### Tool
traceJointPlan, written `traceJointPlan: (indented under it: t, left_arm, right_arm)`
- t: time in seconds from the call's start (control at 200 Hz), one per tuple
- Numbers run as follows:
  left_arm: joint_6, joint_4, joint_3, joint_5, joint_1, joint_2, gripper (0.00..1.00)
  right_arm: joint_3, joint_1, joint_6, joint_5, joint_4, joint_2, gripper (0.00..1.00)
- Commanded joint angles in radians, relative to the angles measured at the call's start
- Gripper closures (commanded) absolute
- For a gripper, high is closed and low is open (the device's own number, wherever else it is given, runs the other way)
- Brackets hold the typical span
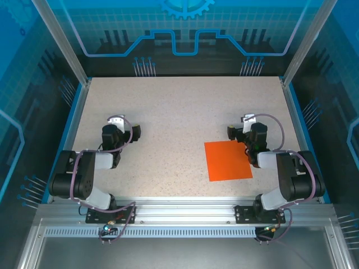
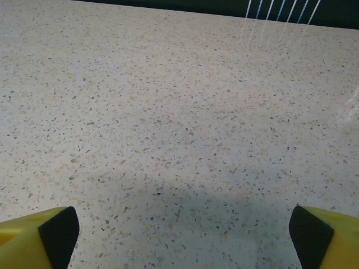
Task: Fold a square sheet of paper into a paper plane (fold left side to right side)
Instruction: Move the square sheet of paper to the center of the table.
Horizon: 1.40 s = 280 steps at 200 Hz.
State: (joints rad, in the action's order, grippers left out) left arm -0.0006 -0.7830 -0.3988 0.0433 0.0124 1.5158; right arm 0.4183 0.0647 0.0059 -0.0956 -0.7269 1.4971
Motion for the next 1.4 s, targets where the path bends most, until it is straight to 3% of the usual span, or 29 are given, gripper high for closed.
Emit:
traceJointPlan:
  t: [0.0,0.7,0.78,0.96,1.155,1.27,1.395]
  left_arm:
    - [-0.01,-0.002,-0.016,-0.023,0.001,0.001,0.01]
    - [-0.012,-0.003,-0.014,-0.027,0.002,-0.001,0.01]
    - [-0.031,0.021,-0.022,0.016,0.003,-0.015,0.01]
    - [-0.045,0.166,-0.018,0.055,0.002,-0.212,0.01]
    - [-0.211,0.562,-0.168,0.007,0.002,-0.419,0.01]
    - [-0.35,0.783,-0.299,-0.135,0.001,-0.413,0.01]
    - [-0.477,0.853,-0.349,-0.29,-0.019,-0.381,0.01]
  right_arm:
    - [0.008,-0.005,-0.006,0.014,-0.032,0.006,0.0]
    - [0.01,-0.006,-0.006,0.017,-0.031,0.005,0.0]
    - [0.011,-0.008,-0.002,0.012,-0.032,0.004,0.0]
    - [0.086,-0.067,0.082,0.007,0.215,-0.124,0.0]
    - [0.142,-0.072,0.155,-0.027,0.493,-0.325,0.0]
    - [0.209,-0.066,0.248,-0.013,0.719,-0.419,0.0]
    - [0.296,-0.043,0.377,0.024,0.99,-0.462,0.0]
